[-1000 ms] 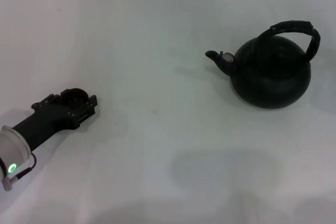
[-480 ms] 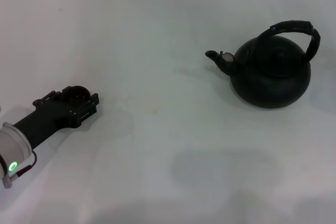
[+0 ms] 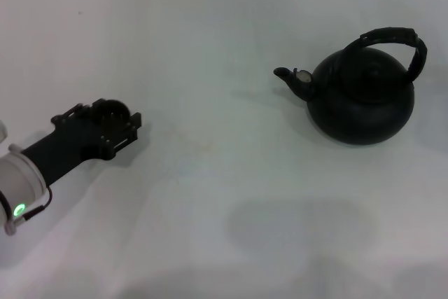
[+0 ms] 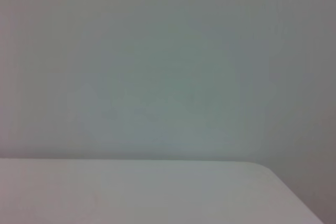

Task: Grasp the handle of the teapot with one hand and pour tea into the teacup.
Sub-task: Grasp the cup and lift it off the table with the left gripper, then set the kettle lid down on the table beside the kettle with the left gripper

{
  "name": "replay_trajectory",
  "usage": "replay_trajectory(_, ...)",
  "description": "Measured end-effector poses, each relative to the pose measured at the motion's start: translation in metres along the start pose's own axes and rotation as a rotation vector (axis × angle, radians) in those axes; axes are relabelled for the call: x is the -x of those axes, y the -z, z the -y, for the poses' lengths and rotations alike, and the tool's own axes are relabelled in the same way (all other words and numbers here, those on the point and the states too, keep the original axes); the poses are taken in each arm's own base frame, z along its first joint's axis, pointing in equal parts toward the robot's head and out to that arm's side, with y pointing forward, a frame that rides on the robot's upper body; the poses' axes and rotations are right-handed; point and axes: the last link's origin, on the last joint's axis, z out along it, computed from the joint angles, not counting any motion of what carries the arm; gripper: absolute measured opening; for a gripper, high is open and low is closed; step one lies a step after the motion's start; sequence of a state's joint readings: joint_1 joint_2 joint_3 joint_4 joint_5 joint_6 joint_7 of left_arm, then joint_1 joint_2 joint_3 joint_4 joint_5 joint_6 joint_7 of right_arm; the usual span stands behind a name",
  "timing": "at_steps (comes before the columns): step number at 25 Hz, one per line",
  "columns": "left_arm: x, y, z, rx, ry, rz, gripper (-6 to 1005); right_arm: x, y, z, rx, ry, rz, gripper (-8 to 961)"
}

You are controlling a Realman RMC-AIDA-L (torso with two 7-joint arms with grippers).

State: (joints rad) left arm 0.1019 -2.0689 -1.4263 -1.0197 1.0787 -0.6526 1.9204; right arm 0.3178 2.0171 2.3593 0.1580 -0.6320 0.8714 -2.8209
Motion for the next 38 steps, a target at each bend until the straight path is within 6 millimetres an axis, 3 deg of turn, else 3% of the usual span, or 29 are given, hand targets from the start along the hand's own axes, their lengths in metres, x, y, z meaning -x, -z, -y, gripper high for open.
replay_trajectory(6, -0.035, -0.012, 0.007, 0.104, -0.031, -0.024, 709, 0.003, -0.002, -0.001, 0.004, 0.003, 0.008, 704)
replay_trajectory(16, -0.08, -0.06, 0.005, 0.341, -0.119, 0.145, 709, 0.006, -0.004, -0.004, 0.021, 0.013, 0.025, 699)
replay_trajectory(27, -0.094, -0.102, 0.003, 0.36, -0.118, 0.215, 708, 0.011, -0.002, -0.002, 0.024, 0.013, 0.06, 693)
replay_trajectory(38, -0.098, -0.133, -0.032, 0.398, -0.128, 0.33, 709, 0.009, 0.003, -0.006, 0.047, 0.017, 0.069, 687)
